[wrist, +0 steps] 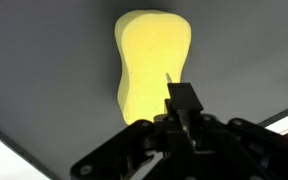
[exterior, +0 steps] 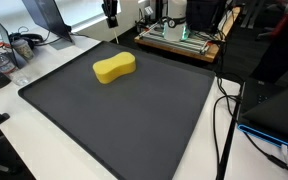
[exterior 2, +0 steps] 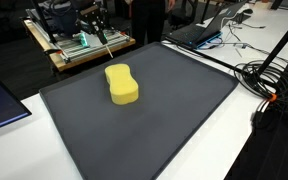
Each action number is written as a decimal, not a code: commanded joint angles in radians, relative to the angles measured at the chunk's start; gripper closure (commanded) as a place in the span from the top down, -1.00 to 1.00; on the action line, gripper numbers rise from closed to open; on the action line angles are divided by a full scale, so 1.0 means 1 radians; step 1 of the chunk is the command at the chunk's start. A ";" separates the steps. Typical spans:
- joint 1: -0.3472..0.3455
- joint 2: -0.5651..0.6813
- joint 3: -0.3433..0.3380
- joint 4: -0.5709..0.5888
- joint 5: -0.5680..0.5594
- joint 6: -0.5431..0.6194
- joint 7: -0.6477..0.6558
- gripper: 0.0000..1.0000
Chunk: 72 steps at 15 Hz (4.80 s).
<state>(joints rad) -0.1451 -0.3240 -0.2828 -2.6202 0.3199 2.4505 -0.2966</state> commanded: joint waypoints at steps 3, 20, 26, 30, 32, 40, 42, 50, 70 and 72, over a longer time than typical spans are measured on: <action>0.041 0.088 -0.015 0.018 0.174 0.228 0.060 -0.94; -0.031 0.226 -0.075 0.175 0.186 0.189 0.149 -0.94; -0.117 0.244 -0.112 0.303 0.255 -0.120 0.080 -0.94; -0.159 0.223 -0.143 0.305 0.368 -0.329 -0.060 -0.94; -0.186 0.215 -0.164 0.292 0.398 -0.386 -0.166 -0.94; -0.293 0.231 -0.248 0.261 0.525 -0.534 -0.476 -0.94; -0.315 0.220 -0.257 0.232 0.474 -0.528 -0.518 -0.94; -0.337 0.039 -0.246 0.047 0.158 -0.506 -0.606 -0.94; -0.280 -0.117 -0.176 -0.128 0.392 -0.241 -0.621 -0.94; -0.286 -0.119 -0.125 -0.124 0.417 -0.238 -0.650 -0.94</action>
<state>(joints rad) -0.4166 -0.4310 -0.4790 -2.7447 0.6775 2.1941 -0.9038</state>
